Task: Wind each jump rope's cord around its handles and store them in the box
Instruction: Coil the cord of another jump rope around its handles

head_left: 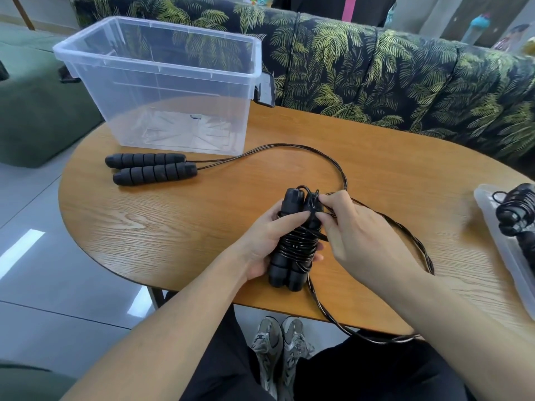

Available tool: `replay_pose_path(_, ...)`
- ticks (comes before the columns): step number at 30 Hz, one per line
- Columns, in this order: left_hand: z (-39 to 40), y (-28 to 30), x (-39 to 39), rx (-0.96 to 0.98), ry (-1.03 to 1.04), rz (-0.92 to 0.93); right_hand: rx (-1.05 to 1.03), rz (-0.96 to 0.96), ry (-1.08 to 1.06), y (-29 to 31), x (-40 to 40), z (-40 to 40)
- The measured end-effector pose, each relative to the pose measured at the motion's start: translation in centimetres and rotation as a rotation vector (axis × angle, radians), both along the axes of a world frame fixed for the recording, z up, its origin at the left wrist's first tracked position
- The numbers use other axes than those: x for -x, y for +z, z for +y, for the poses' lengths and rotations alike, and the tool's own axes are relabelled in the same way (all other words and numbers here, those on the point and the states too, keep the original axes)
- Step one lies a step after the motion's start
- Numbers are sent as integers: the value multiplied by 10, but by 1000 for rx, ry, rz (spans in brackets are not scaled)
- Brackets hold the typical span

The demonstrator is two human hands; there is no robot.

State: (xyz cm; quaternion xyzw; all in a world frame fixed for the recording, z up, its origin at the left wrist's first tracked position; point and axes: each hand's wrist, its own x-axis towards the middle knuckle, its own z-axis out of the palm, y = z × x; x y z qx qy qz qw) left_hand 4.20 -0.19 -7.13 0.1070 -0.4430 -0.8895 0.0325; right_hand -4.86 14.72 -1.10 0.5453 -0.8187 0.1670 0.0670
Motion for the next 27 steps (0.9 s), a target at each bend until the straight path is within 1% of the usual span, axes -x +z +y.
replay_pose_path(3, -3, 0, 0, -8, -44, -28, -20, -120, 3, 0, 3, -2)
replay_pose_path(6, -4, 0, 1, 8, -93, -28, 6, -192, 76, 1, 11, -1)
replay_pose_path(8, -3, 0, 2, 15, -60, -39, 49, -294, 115, -4, 14, 1)
replay_pose_path(10, -2, 0, 3, 11, -23, -32, 124, -414, 88, -10, 14, 1)
replay_pose_path(13, -2, -1, 2, 10, 4, -35, 187, -499, 46, -17, 14, -5)
replay_pose_path(14, -2, -1, 3, 15, 4, -36, 212, -564, 44, -18, 15, -6)
replay_pose_path(17, -1, 0, 3, 39, -8, -37, 328, -875, 25, -16, 21, -10)
replay_pose_path(19, 0, 0, 3, 57, -11, -41, 386, -941, 12, -13, 27, -11)
replay_pose_path(21, 0, -1, 3, 60, 31, -44, 400, -891, -1, -13, 30, -15)
replay_pose_path(22, 0, -2, 4, 54, 66, -52, 388, -790, -28, -17, 31, -17)
replay_pose_path(23, 0, -2, 5, 48, 101, -63, 372, -635, -63, -22, 31, -19)
replay_pose_path(25, 2, -2, 6, 43, 153, -81, 359, -268, -95, -34, 26, -20)
replay_pose_path(26, 3, -3, 7, 45, 169, -86, 375, -152, -83, -40, 22, -20)
replay_pose_path(27, 5, -2, 7, 49, 181, -90, 395, -102, -85, -42, 18, -19)
